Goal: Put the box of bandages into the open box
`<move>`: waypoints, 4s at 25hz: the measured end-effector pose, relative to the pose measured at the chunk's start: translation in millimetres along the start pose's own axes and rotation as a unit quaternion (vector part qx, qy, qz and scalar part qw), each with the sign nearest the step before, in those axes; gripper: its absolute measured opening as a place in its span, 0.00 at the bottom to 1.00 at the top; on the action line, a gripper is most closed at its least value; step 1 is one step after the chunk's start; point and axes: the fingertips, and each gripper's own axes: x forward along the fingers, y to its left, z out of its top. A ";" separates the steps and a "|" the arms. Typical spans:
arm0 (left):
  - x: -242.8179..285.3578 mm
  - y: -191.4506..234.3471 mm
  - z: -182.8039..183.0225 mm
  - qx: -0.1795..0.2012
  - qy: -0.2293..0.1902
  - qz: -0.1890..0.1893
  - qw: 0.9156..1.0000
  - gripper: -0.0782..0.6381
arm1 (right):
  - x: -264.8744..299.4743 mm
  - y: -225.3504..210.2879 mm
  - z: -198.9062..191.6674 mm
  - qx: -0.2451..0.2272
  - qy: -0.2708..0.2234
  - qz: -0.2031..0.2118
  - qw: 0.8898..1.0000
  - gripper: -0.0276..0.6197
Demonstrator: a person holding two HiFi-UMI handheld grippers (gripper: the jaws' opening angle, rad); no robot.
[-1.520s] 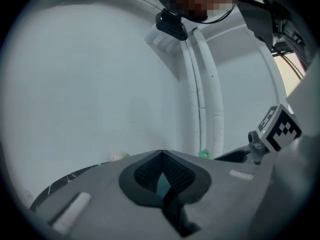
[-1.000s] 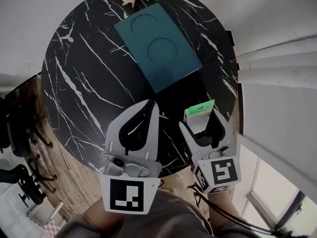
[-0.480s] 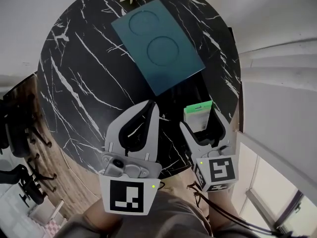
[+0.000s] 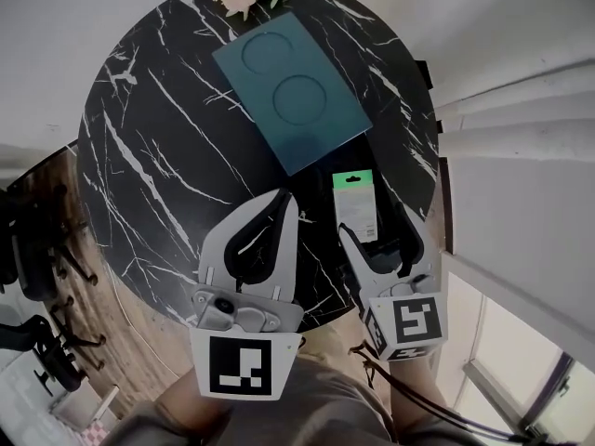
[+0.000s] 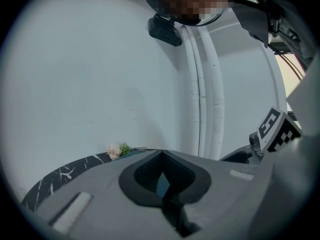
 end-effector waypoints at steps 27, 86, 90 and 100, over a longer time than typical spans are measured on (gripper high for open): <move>-160.9 -78.6 160.1 0.058 -0.185 0.054 0.979 0.11 | -226.6 33.9 149.8 -0.033 -0.293 -0.017 0.955 0.09; -148.6 -90.0 180.2 0.080 -0.198 0.058 0.975 0.11 | -231.5 19.4 168.0 -0.043 -0.315 -0.009 0.948 0.08; -147.2 -92.1 180.2 0.079 -0.200 0.058 0.975 0.11 | -231.3 17.8 166.9 -0.042 -0.316 -0.008 0.948 0.08; -144.3 -94.1 182.6 0.085 -0.198 0.057 0.975 0.11 | -232.3 14.3 167.7 -0.042 -0.317 -0.009 0.947 0.08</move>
